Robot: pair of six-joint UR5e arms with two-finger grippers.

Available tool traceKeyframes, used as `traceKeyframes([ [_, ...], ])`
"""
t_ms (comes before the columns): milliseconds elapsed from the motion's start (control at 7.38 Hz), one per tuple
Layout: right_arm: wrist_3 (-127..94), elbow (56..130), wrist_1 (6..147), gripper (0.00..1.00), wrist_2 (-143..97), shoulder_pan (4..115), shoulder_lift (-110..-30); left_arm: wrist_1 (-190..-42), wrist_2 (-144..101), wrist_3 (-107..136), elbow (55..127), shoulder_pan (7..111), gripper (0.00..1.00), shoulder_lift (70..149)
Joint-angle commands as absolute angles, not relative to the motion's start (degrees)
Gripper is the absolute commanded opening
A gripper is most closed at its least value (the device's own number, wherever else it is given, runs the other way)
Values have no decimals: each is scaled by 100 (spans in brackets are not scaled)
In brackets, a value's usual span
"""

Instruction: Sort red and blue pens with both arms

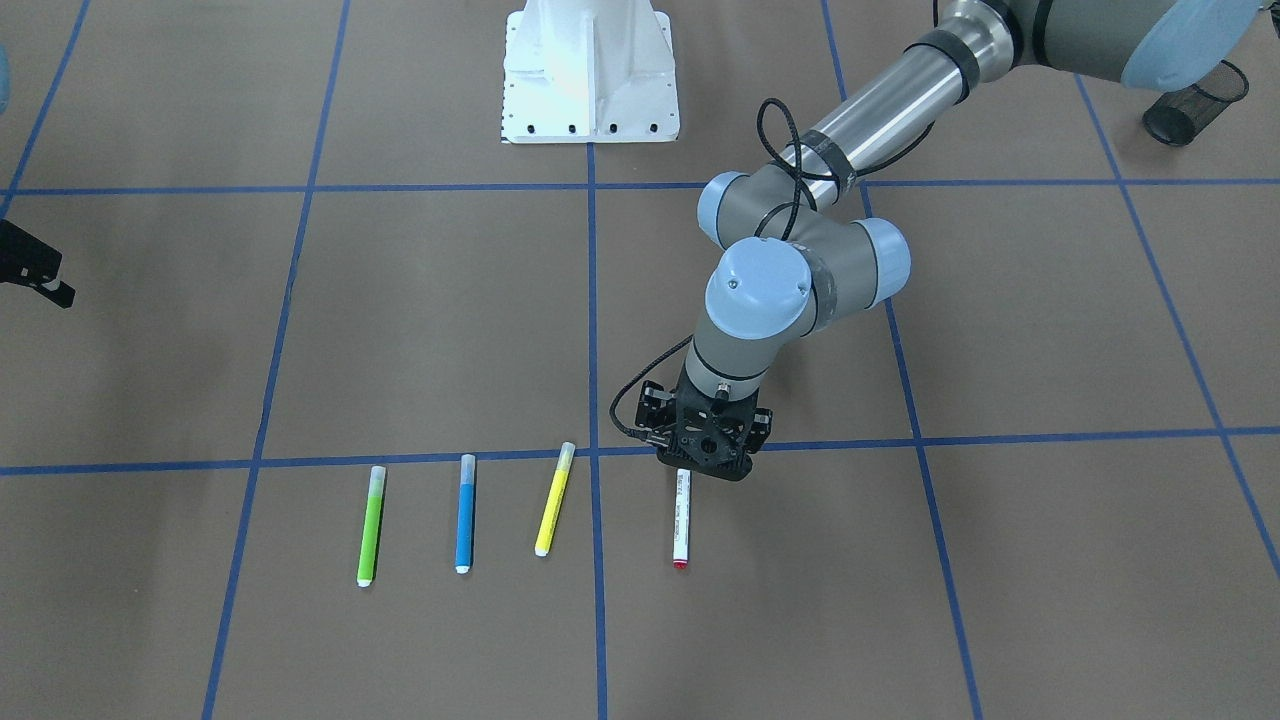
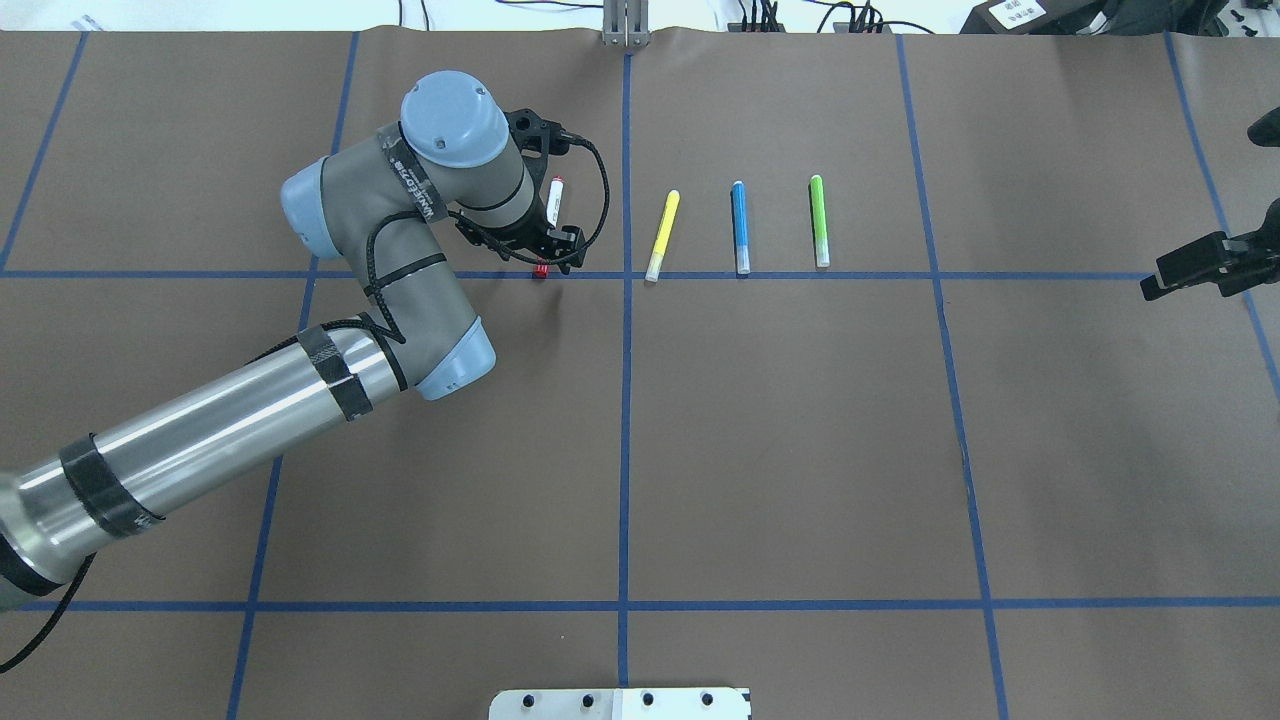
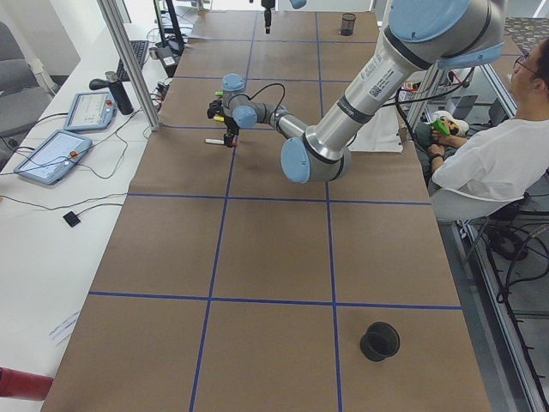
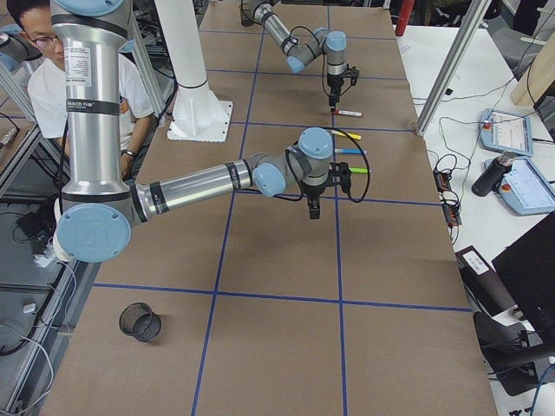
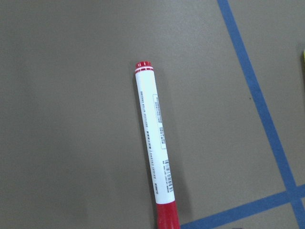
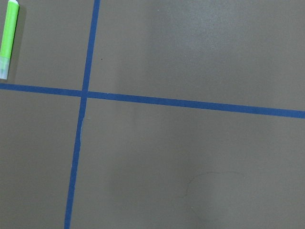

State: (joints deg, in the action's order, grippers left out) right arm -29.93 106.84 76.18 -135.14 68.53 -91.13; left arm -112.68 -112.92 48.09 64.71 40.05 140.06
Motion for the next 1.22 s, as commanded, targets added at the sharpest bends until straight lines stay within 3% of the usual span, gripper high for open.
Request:
traceKeyframes([
  [0,-2997,10644,7611,99,-13509,6812,-9114,-11285,-11216,4816,6399,3990,66,14018],
  [542,-2997,10573,7611,99,-13482,6750,-9114,-11320,-11153,4816,6258,3955,61,14071],
  [814,-3006,10538,7611,99,-13474,6671,-9123,-11320,-11145,4816,6249,3955,43,14080],
  [949,-2997,10521,7611,99,-13474,6671,-9114,-11320,-11145,4843,6249,3955,6,14089],
  [1085,-2997,10512,7611,99,-13474,6671,-9114,-11320,-11145,4886,6258,3955,0,14089],
])
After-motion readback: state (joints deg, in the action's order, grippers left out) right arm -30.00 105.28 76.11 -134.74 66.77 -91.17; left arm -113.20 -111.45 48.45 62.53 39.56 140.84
